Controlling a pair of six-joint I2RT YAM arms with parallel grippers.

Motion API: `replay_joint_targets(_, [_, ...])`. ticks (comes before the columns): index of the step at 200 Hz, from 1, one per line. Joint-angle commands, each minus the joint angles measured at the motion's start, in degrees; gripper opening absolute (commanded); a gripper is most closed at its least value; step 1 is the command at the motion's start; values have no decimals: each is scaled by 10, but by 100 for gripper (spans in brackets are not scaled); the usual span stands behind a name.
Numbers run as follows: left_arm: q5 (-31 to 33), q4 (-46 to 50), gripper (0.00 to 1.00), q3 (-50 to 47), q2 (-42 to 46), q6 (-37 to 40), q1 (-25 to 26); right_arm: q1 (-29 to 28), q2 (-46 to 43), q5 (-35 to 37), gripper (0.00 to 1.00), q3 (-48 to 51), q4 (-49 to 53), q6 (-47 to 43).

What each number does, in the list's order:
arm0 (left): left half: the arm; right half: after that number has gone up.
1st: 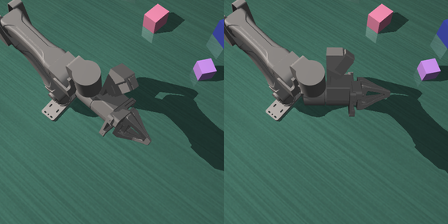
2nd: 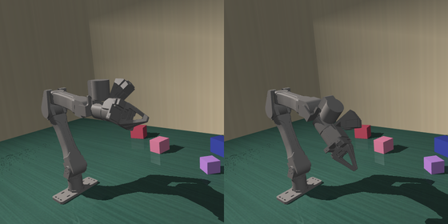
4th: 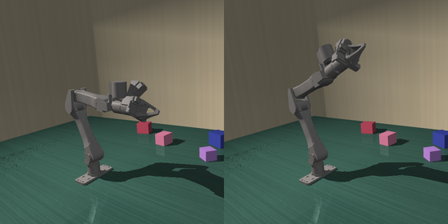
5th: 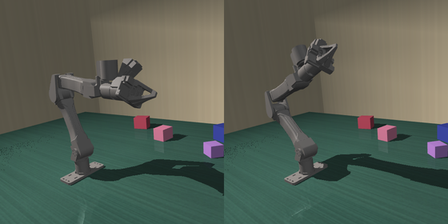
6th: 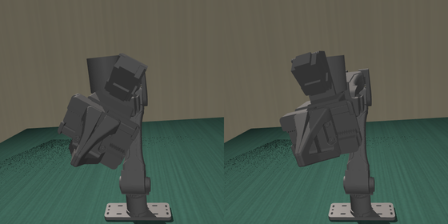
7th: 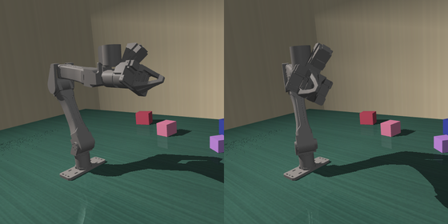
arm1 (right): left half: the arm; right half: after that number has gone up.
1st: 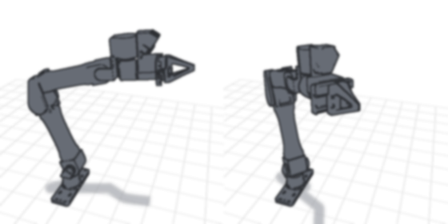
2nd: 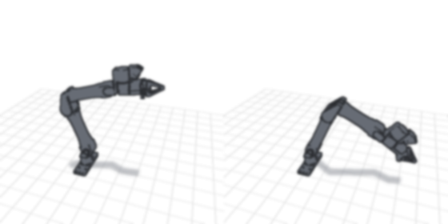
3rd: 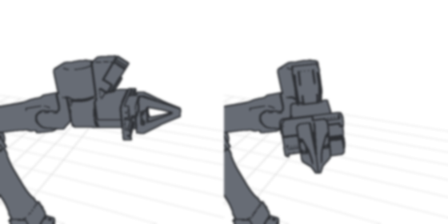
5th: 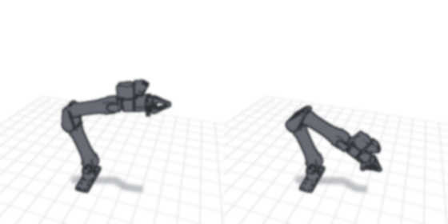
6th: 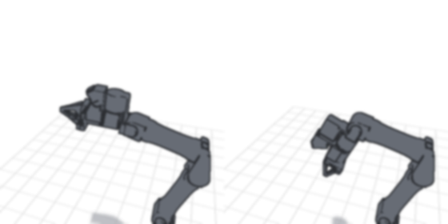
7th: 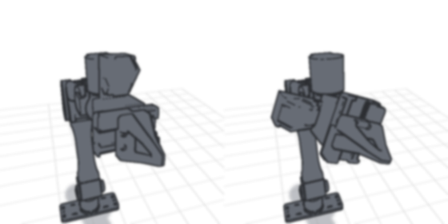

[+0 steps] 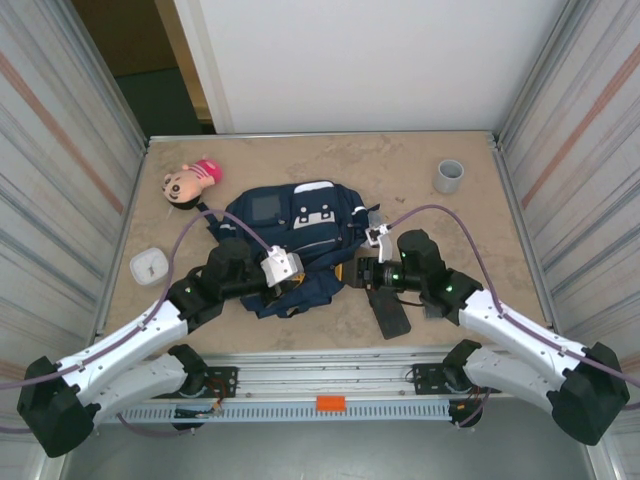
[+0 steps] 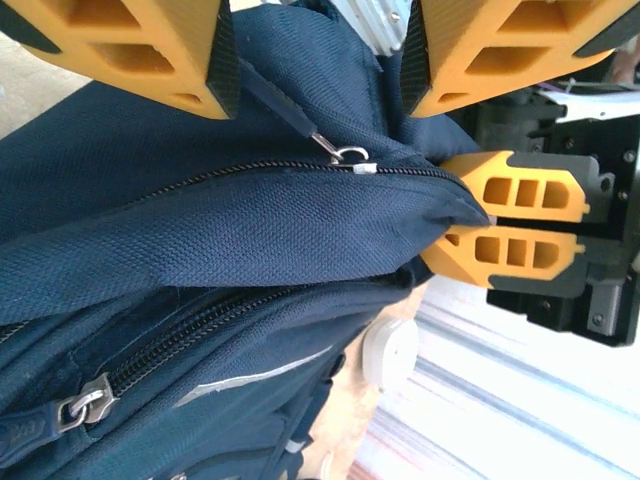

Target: Pack the student bag

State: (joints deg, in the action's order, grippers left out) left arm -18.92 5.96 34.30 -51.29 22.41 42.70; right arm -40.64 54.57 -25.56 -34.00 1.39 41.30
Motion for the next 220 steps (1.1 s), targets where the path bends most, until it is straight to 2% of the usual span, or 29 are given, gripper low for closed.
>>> replay_joint_targets(1, [-33, -69, 5, 8, 26, -9, -6, 8, 18, -40, 48, -29, 12, -54])
replay_joint_targets(26, [-37, -71, 5, 6, 27, -11, -7, 15, 48, -61, 51, -54, 23, -88])
replay_joint_targets(99, [-44, -72, 5, 5, 32, -14, -14, 18, 54, -108, 44, -79, 82, -147])
replay_joint_targets(128, [-60, -78, 5, 4, 34, -16, -17, 21, 54, -74, 45, -94, 124, -174])
replay_joint_targets(182, [-93, -78, 5, 9, 33, -18, -20, 34, 72, -93, 43, -106, 121, -196])
replay_joint_targets(220, [-92, -80, 5, 9, 35, -19, -23, 36, 99, -116, 36, -120, 110, -204])
